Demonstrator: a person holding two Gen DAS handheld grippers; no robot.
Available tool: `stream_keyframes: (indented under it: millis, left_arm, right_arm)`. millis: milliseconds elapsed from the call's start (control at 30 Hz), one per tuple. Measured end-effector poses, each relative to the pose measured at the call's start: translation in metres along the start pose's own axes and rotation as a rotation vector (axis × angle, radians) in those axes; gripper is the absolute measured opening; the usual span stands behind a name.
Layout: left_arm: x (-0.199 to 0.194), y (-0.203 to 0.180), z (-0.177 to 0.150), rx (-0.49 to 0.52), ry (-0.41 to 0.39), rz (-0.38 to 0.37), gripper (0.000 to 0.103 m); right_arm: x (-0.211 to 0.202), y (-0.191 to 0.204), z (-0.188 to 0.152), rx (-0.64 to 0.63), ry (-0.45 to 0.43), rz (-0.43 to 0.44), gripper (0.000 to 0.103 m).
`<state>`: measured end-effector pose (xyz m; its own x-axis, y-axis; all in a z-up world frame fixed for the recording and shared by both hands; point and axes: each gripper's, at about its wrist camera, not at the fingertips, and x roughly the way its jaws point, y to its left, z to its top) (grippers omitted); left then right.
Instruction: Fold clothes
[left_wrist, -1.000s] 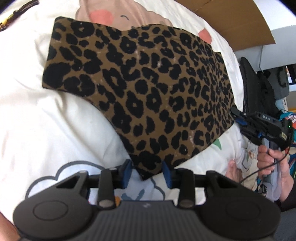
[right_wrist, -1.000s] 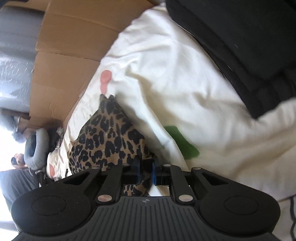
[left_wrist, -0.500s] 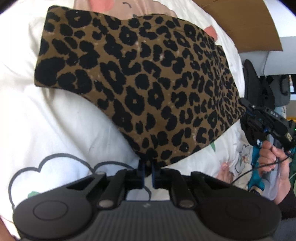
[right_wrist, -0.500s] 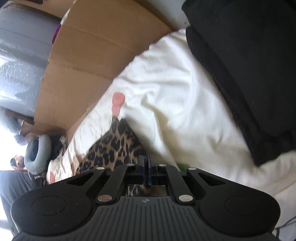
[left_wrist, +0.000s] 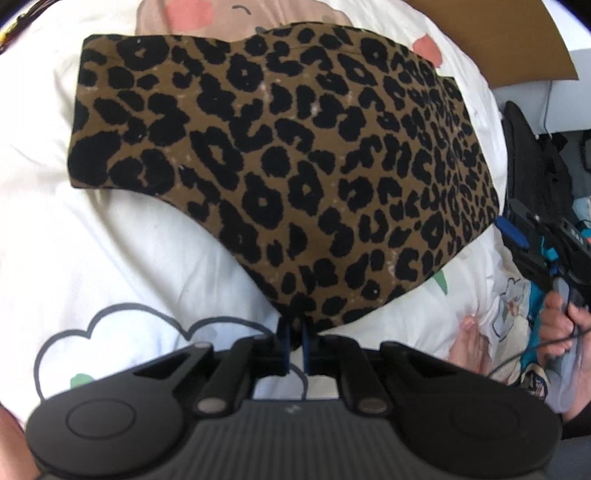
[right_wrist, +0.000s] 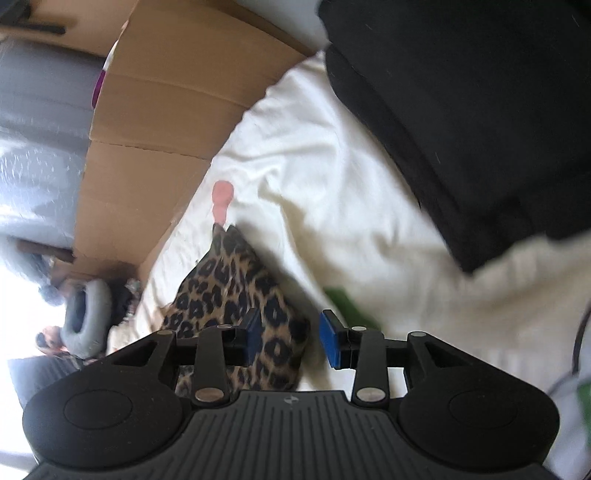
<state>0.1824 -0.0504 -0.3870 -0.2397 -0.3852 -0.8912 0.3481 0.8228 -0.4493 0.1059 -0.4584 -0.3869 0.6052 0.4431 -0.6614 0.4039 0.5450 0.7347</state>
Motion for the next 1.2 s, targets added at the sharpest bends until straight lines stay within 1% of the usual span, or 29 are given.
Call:
stream_keyframes:
  millis: [100,200,233,267,300,333,500,667,767,867,967,1200]
  left_arm:
    - [0.0,-0.004,0.001,0.018,0.012,0.025,0.005]
    - [0.0,-0.009,0.003,0.008,0.038,0.045,0.005]
    - [0.001,-0.011,0.004,0.004,0.047,0.051,0.004]
    - [0.001,-0.013,0.005,0.0,0.056,0.058,0.004]
    - [0.001,-0.015,0.005,-0.004,0.064,0.064,0.004]
    - [0.001,-0.017,0.006,-0.007,0.073,0.071,0.004]
    - [0.002,-0.027,0.009,-0.029,0.117,0.096,0.004]
    - [0.008,-0.049,0.003,-0.05,0.171,0.07,0.003]
    - [0.014,-0.064,-0.004,-0.065,0.204,0.05,0.002]
    - [0.023,-0.075,-0.009,-0.089,0.215,0.015,0.001]
    - [0.025,-0.08,-0.01,-0.091,0.213,-0.003,0.001]
    - [0.03,-0.09,-0.011,-0.091,0.206,-0.041,0.001]
  right_arm:
    - [0.008,-0.007,-0.011,0.042,0.021,0.014,0.037]
    - [0.027,-0.012,-0.016,0.068,0.034,0.066,0.037]
    - [0.028,-0.01,-0.016,0.062,0.028,0.069,0.028]
    - [0.029,-0.009,-0.016,0.053,0.021,0.071,0.017]
    - [0.031,-0.008,-0.016,0.045,0.014,0.073,0.011]
    - [0.032,-0.006,-0.016,0.037,0.007,0.076,0.01]
    - [0.032,0.003,-0.01,-0.004,-0.016,0.091,0.009]
    - [0.029,0.016,0.009,-0.053,-0.035,0.095,0.009]
    - [0.028,0.027,0.022,-0.11,-0.047,0.09,0.009]
    - [0.029,0.039,0.033,-0.168,-0.048,0.077,0.009]
    - [0.031,0.048,0.044,-0.207,-0.049,0.067,0.009]
    - [0.035,0.051,0.058,-0.22,-0.063,0.055,0.008]
